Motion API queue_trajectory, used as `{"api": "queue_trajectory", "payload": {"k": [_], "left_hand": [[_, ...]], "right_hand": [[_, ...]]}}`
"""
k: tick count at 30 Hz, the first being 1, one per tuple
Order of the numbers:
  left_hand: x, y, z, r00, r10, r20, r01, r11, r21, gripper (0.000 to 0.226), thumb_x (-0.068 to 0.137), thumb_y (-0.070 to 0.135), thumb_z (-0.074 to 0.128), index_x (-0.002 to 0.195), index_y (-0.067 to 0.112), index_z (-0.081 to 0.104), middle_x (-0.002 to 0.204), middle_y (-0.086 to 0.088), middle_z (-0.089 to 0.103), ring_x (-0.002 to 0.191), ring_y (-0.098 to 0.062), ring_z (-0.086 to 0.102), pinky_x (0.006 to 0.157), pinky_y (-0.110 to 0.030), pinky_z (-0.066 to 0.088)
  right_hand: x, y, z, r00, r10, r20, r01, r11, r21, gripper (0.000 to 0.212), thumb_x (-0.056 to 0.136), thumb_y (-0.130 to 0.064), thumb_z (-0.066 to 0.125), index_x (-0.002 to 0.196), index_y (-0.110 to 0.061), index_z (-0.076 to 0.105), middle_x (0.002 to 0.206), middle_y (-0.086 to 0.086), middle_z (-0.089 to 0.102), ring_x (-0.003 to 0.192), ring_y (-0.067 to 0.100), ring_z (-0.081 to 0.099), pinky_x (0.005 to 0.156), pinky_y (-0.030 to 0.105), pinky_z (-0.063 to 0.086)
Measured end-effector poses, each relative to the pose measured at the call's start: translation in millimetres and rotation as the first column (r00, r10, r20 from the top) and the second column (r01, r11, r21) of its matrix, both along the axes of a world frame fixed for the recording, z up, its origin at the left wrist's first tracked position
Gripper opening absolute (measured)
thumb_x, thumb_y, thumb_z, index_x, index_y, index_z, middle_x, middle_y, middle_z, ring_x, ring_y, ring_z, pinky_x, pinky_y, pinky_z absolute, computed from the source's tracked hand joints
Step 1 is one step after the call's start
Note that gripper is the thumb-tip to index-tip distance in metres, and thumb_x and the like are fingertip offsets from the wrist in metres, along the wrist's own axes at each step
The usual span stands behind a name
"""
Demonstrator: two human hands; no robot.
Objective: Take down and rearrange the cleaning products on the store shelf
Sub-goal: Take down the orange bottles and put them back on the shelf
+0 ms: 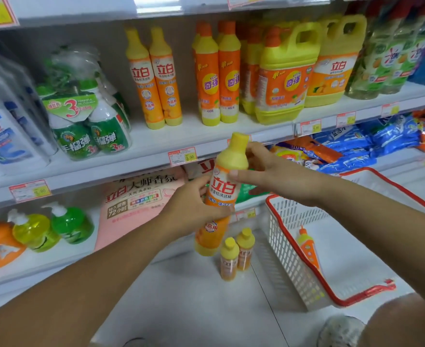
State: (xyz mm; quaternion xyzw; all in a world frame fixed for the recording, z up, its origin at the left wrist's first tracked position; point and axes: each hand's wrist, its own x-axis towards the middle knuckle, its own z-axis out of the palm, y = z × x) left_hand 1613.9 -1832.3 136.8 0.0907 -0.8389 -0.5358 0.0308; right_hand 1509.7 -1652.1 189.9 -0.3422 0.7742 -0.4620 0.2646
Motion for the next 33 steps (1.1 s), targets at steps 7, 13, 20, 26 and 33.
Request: {"api": "queue_trajectory", "payload": {"k": [7, 13, 20, 26, 33], "left_hand": [[15.5, -41.2, -103.0, 0.957, 0.165, 0.238, -0.133, 0.981, -0.145, 0.074, 0.042, 0.051, 0.078, 0.111, 0.035, 0.057, 0.104, 0.011, 0.071, 0.096, -0.01, 0.068, 0.087, -0.039, 0.056], [17.3, -60.2, -238.1, 0.889, 0.246, 0.387, -0.279, 0.96, 0.031, 0.065, 0.043, 0.035, 0.094, 0.099, 0.013, 0.068, 0.09, -0.014, 0.075, 0.084, -0.036, 0.072, 0.079, -0.059, 0.056], [15.3, -24.7, -273.6, 0.847, 0.355, 0.396, -0.409, 0.911, 0.057, 0.055, 0.046, 0.026, 0.085, 0.098, 0.028, 0.068, 0.089, 0.007, 0.075, 0.084, -0.013, 0.071, 0.072, -0.031, 0.056], [15.4, -8.0, -287.0, 0.823, 0.405, 0.398, -0.453, 0.891, 0.03, 0.051, 0.055, 0.031, 0.084, 0.098, 0.041, 0.06, 0.088, 0.024, 0.066, 0.083, 0.008, 0.059, 0.068, -0.018, 0.046], [14.5, -7.5, -288.4, 0.828, 0.372, 0.42, -0.422, 0.906, 0.031, 0.058, 0.059, 0.028, 0.088, 0.111, 0.029, 0.062, 0.099, 0.013, 0.071, 0.092, -0.008, 0.067, 0.073, -0.022, 0.047]], "right_hand": [[-24.1, 34.8, -133.1, 0.962, 0.025, -0.273, 0.114, 0.87, 0.479, 0.069, 0.095, -0.055, 0.048, 0.153, -0.021, 0.03, 0.15, 0.014, 0.037, 0.136, 0.029, 0.041, 0.11, 0.037, 0.031], [-36.6, 75.1, -221.9, 0.926, -0.152, -0.345, 0.321, 0.797, 0.511, 0.08, 0.097, -0.044, 0.054, 0.158, -0.018, 0.01, 0.15, 0.021, 0.031, 0.134, 0.042, 0.04, 0.108, 0.049, 0.038], [-30.7, 93.6, -262.9, 0.933, -0.129, -0.336, 0.294, 0.813, 0.502, 0.074, 0.101, -0.044, 0.045, 0.157, -0.035, -0.003, 0.153, 0.012, 0.036, 0.124, 0.039, 0.054, 0.088, 0.047, 0.05], [-32.0, 92.7, -270.2, 0.886, -0.161, -0.435, 0.369, 0.813, 0.451, 0.071, 0.1, -0.042, 0.048, 0.158, -0.031, 0.008, 0.146, 0.013, 0.047, 0.104, 0.041, 0.062, 0.071, 0.039, 0.044], [-31.1, 90.0, -268.3, 0.895, -0.17, -0.413, 0.37, 0.801, 0.471, 0.073, 0.099, -0.042, 0.049, 0.157, -0.033, 0.006, 0.148, 0.014, 0.045, 0.116, 0.04, 0.059, 0.081, 0.047, 0.052]]}}
